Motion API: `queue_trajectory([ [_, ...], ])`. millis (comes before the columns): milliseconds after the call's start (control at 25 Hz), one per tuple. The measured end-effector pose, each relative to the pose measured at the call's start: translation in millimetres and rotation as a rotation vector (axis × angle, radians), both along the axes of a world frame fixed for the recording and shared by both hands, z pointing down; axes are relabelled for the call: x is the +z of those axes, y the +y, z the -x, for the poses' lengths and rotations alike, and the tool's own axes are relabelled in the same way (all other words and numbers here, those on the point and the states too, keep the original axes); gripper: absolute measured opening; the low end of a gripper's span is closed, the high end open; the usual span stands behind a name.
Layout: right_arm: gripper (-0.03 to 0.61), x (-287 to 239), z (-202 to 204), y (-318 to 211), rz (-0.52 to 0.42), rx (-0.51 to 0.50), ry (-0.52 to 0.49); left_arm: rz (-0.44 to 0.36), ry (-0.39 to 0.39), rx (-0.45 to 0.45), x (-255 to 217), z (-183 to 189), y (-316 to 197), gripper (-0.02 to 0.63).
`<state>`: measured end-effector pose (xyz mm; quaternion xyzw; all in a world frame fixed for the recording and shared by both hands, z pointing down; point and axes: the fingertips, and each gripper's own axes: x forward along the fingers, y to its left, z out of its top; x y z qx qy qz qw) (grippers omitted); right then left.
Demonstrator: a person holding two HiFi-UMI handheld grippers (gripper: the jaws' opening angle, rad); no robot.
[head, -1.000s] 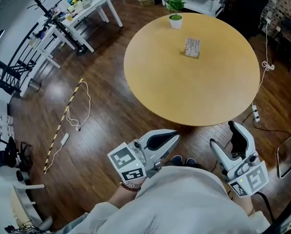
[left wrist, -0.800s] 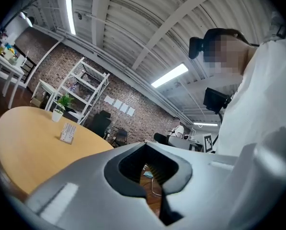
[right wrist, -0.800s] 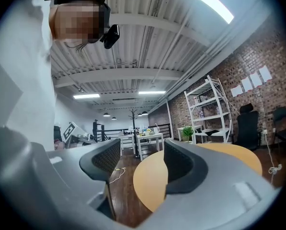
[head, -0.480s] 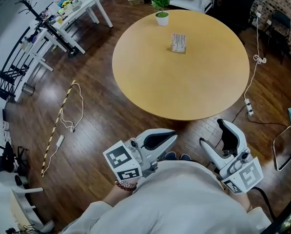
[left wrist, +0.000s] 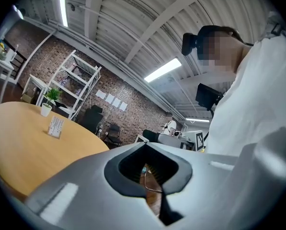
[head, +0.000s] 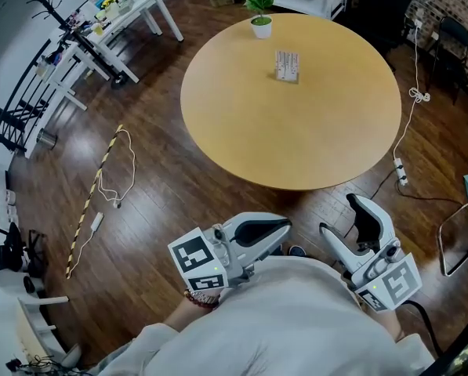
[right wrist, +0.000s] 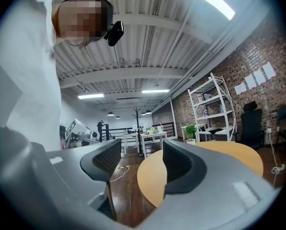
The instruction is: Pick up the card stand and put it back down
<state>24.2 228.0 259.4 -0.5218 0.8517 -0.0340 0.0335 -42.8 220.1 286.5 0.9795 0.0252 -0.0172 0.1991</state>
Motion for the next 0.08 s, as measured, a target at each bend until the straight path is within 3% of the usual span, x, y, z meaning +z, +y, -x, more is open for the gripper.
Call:
queue_trajectory([
  [80,0.264,2.9,-5.0,1.9,0.002,0.012,-0.002,0.006,0.002,-0.001,0.8,-2.6,0.4,-0.006],
])
